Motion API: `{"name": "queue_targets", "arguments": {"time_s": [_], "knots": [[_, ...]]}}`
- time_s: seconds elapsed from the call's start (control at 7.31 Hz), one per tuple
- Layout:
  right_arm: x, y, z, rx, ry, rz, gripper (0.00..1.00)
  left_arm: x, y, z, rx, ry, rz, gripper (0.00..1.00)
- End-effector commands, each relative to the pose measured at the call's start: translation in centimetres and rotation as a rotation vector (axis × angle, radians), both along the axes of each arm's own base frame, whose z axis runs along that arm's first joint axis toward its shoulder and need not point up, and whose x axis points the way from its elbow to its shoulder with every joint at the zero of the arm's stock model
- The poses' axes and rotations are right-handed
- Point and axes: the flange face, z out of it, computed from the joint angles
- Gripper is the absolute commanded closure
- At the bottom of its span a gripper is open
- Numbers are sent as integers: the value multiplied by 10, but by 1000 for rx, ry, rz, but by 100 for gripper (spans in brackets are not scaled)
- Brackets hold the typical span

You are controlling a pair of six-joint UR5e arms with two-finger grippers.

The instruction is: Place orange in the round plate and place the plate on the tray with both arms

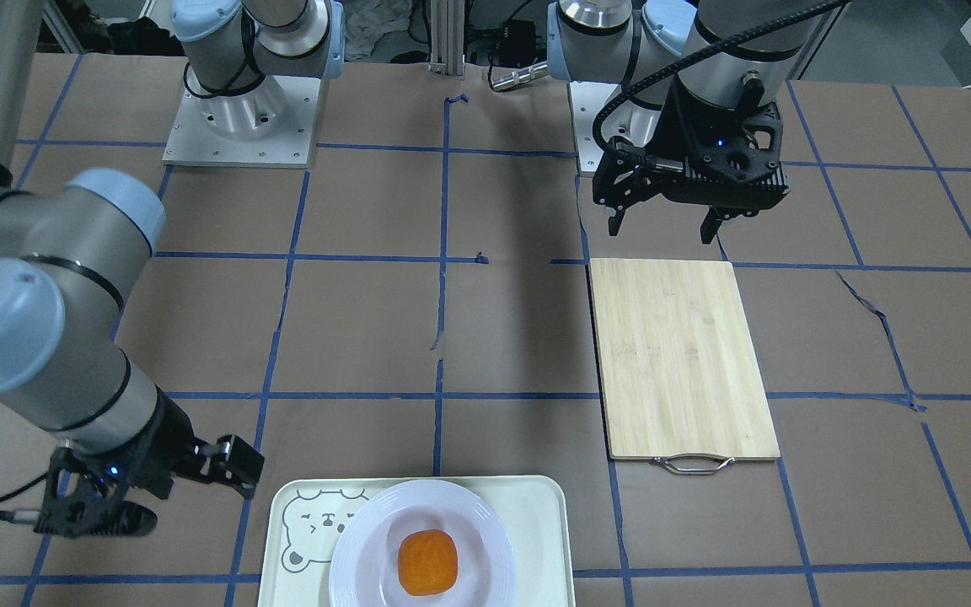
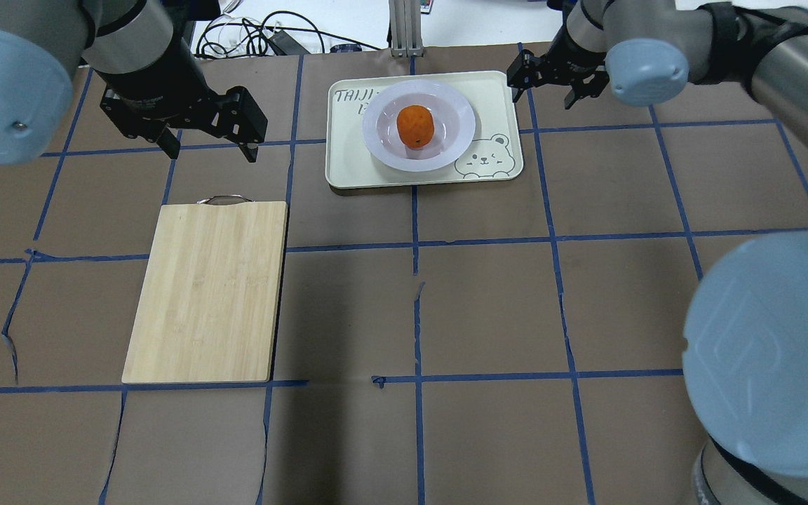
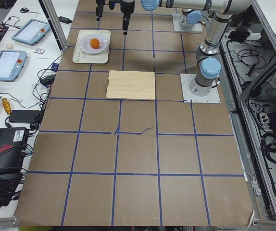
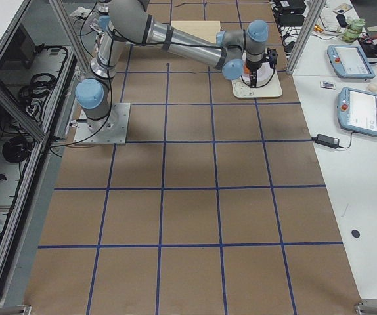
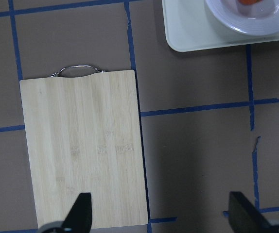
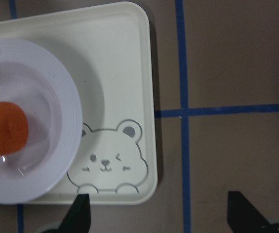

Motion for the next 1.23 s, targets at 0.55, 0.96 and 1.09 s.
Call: {"name": "queue_targets", "arguments": {"time_s": [0.55,0.96,1.09], "knots": [[50,175,171,45,120,126,0,0,0,0,0,0,1,0],[41,173,173,38,115,113,0,0,0,0,0,2,0,0],[40,174,173,44,125,109,0,0,0,1,-1,0,-1,0]]}}
